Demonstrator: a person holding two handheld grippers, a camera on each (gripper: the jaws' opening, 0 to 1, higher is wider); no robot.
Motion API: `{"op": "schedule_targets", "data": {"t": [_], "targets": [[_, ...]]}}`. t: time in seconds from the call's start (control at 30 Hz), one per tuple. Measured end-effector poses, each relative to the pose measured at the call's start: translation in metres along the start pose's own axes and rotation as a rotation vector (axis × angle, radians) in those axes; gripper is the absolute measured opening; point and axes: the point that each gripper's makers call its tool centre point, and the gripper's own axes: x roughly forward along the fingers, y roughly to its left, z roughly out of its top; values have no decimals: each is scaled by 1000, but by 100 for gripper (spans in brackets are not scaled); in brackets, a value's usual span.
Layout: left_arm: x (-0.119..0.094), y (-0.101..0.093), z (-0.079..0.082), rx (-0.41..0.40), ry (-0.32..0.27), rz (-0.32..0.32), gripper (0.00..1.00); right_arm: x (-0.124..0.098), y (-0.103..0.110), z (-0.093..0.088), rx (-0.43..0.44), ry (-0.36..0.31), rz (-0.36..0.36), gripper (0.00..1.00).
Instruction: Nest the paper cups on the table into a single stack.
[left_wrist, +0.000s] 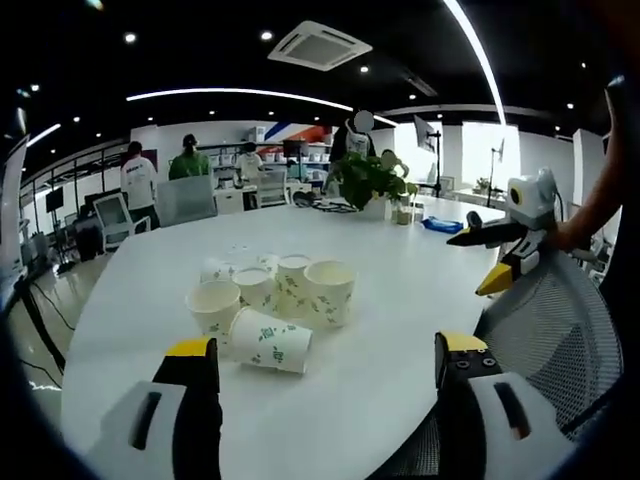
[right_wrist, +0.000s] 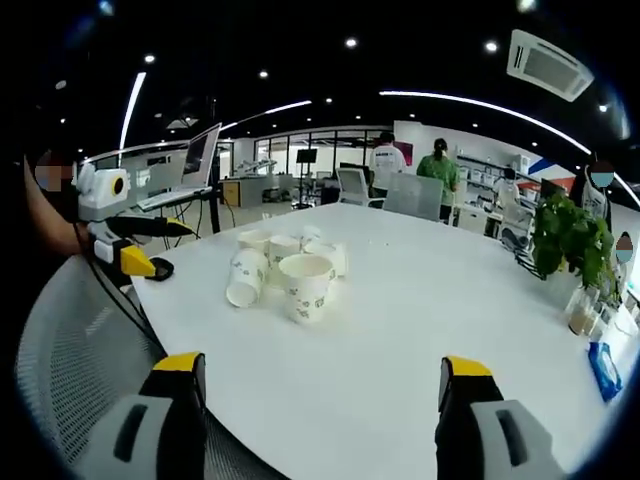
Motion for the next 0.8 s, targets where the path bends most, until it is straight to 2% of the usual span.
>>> {"op": "schedule_targets", "data": {"t": [0.43,0.8], "targets": [[0,0,0,0,0,3,88,0,0,0,-3,5,-2,98],[-3,6,5,-6,-23,34,87,0,-2,-1,-9,9,-12,97]]}}
